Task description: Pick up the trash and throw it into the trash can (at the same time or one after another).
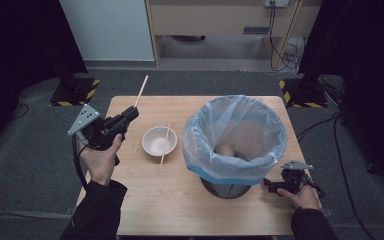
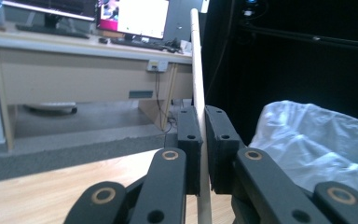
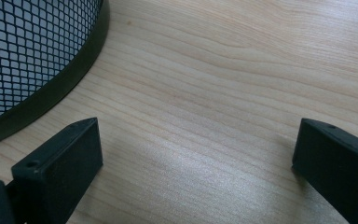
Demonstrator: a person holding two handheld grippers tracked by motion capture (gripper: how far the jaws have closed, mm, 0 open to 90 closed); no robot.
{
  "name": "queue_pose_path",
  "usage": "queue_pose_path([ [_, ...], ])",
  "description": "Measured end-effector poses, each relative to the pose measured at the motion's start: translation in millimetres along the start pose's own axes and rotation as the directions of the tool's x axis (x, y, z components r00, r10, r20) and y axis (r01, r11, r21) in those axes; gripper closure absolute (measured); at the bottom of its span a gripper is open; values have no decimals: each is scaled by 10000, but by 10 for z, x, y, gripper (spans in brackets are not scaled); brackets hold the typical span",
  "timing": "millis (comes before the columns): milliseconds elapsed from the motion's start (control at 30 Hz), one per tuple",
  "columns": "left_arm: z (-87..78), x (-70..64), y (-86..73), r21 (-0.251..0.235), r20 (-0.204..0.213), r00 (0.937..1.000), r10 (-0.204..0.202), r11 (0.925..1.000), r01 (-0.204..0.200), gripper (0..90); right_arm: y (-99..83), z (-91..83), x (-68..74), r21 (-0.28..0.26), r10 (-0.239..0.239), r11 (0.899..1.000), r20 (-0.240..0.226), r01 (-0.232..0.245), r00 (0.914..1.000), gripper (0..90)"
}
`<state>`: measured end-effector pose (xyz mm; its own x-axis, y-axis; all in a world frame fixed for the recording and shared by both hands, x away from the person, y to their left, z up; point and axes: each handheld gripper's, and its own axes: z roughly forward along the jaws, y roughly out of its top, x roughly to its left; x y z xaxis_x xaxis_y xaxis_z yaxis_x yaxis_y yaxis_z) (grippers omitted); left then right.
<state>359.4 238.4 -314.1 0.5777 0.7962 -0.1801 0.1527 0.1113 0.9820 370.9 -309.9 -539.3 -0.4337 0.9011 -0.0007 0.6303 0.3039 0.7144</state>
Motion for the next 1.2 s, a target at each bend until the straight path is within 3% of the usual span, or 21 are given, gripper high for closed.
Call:
queue_pose_path([
  [300,-52,-224,107,-412,586,9973,438,9983,-414,849,0,1,0,3,-5,10000,-2,5,10000,16],
  [600,-39,-344,129,-572,910,9939,626,9967,-575,849,1,2,2,23,-5,10000,-20,5,10000,11],
  [867,58,-436,110,-581,1247,9895,736,9961,-668,849,1,2,2,25,-10,10000,-23,10,10000,10],
  [1200,253,-630,152,-750,1816,9789,933,9939,-808,850,3,5,11,37,48,10000,8,-48,10000,6],
])
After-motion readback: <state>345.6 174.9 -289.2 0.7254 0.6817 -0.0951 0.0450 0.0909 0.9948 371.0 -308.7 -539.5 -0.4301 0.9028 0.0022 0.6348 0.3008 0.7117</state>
